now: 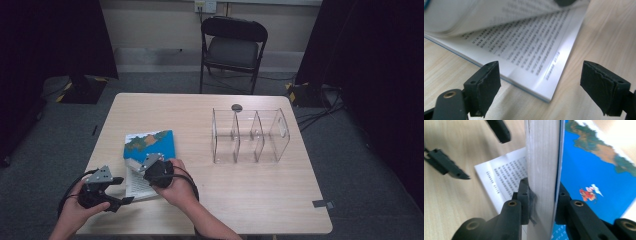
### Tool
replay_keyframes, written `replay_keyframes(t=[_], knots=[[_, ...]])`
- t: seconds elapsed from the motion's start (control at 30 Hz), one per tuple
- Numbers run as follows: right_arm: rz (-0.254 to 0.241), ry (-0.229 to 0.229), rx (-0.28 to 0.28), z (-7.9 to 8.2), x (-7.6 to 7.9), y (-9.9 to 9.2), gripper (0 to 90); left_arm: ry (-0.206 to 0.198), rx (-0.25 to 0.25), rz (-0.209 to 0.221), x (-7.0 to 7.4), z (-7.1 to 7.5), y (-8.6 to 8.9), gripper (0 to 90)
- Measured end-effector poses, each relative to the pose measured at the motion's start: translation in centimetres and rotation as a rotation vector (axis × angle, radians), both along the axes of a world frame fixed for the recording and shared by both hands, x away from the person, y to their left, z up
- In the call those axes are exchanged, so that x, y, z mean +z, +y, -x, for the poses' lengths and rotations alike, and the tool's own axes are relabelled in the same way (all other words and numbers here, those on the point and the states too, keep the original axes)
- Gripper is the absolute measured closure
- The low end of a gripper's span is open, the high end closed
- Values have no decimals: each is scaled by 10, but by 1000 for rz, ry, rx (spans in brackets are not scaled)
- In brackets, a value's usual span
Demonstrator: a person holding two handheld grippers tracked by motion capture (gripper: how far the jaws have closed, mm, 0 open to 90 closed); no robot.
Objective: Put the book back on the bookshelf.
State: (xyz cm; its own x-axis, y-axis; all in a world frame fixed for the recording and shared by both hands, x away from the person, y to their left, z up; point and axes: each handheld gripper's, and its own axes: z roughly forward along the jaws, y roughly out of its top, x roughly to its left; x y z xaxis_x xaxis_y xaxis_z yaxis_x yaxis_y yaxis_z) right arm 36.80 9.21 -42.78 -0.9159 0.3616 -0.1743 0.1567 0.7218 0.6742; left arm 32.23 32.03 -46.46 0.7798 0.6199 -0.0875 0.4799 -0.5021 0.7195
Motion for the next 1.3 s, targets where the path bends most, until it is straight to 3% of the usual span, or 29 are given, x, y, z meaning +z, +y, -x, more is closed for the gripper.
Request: replay_keyframes(t=[0.3, 0.4, 0.57, 0.8, 1.07, 1.1, 1.17, 1.23, 1.3], knots=[[-9, 28, -46, -7, 19, -6, 751, 4, -2, 25, -1, 10, 4, 161], [0, 32, -53, -9, 25, -3, 751, 26, 6, 22, -13, 14, 4, 170], [5, 40, -58, -12, 31, 1, 751, 24, 5, 0, -19, 16, 3, 174], [12, 53, -66, -13, 38, 4, 751, 27, 26, 19, -30, 18, 1, 187], [15, 70, -81, -12, 47, 4, 751, -22, 36, 1, -34, 17, -4, 144], [15, 70, -81, -12, 47, 4, 751, -37, 35, 27, -37, 16, -5, 144], [21, 73, -78, -12, 54, 2, 751, -44, 37, 29, -38, 13, -8, 124], [21, 78, -84, -11, 57, 1, 751, -45, 40, 21, -37, 12, -9, 126], [16, 86, -91, -11, 63, -2, 751, -78, 46, -25, -37, 12, -13, 147]])
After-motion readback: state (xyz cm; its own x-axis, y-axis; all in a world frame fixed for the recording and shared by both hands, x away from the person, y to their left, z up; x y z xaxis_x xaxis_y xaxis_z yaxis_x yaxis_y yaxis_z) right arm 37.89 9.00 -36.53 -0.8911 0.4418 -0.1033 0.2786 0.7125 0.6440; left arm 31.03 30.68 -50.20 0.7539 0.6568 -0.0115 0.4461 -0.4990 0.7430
